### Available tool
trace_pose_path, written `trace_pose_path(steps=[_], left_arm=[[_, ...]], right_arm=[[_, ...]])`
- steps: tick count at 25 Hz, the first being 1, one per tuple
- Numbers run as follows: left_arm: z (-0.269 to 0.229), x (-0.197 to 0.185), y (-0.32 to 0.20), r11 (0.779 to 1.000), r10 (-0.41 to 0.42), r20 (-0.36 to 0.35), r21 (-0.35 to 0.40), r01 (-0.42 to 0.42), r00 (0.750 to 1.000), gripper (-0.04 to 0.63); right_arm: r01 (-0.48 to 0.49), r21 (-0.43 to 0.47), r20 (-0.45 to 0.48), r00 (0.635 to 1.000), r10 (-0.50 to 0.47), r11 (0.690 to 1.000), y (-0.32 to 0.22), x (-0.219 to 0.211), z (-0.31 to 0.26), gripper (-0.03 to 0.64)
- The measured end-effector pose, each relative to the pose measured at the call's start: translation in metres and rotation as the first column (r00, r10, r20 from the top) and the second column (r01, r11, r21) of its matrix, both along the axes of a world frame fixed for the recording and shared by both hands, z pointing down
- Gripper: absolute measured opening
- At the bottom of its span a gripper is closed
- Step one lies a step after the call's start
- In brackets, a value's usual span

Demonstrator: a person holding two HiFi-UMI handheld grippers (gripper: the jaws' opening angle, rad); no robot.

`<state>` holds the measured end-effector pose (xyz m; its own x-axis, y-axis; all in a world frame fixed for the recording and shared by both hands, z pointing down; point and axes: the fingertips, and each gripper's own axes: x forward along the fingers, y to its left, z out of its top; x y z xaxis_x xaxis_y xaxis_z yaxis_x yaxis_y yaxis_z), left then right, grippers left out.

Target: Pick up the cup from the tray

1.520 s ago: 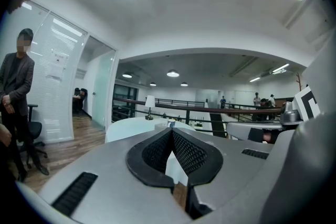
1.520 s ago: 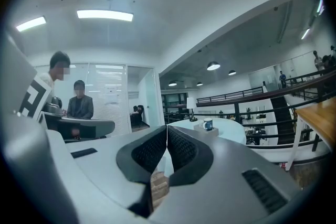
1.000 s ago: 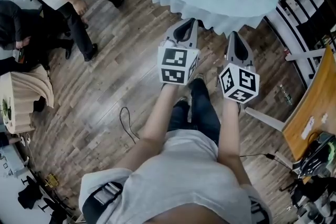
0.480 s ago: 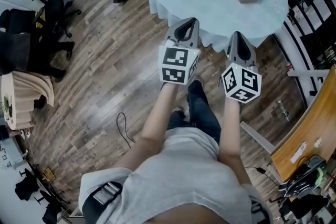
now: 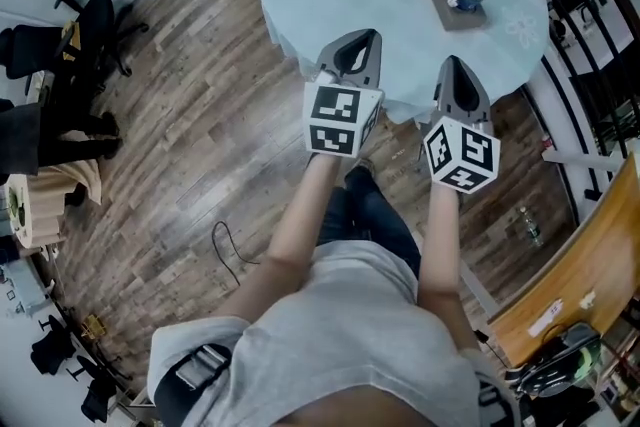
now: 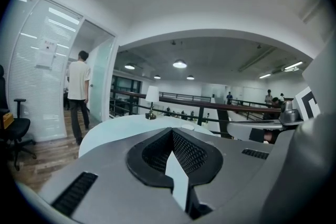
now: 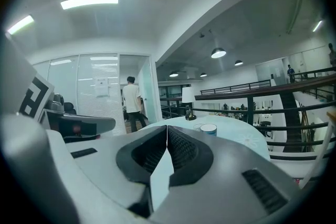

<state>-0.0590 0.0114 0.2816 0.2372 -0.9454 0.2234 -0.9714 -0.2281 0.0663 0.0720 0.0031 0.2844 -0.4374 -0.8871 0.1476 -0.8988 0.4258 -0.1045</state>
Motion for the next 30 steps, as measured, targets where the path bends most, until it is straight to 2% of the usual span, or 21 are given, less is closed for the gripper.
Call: trace_pose_path(steps=[6,13,21,26,30], left_arm=[[0.016,0.012,-0.033,0.999,0.027,0.016,-0.027,-0.027,0.999,0.006],[0.035,0.006,-0.071,0.997,0.040,0.006,-0.068,-0.040,0.999,0.006],[0.049,0.009,-0.137,0.988,0.131,0.008,-0.081,-0.130,0.991,0.006],[0.066,0.009,-0.170,0.976,0.185,0.030,-0.119,-0.181,0.982,0.006],[0.078,0.011,-0.189,0.963,0.234,0.019,-0.140,-0.229,0.972,0.006]], right_arm=[[-0.010,-0.035,-0.003,1.000,0.010,0.999,-0.036,0.011,0.019,0.009],[-0.025,-0.084,-0.018,1.000,0.024,0.996,-0.069,0.011,0.041,0.009],[-0.068,-0.113,-0.020,0.998,0.066,0.991,-0.125,0.012,0.061,0.009],[-0.086,-0.145,-0.007,0.996,0.086,0.986,-0.152,0.010,0.080,0.009],[-0.095,-0.172,-0.042,0.995,0.089,0.981,-0.167,0.011,0.092,0.009]])
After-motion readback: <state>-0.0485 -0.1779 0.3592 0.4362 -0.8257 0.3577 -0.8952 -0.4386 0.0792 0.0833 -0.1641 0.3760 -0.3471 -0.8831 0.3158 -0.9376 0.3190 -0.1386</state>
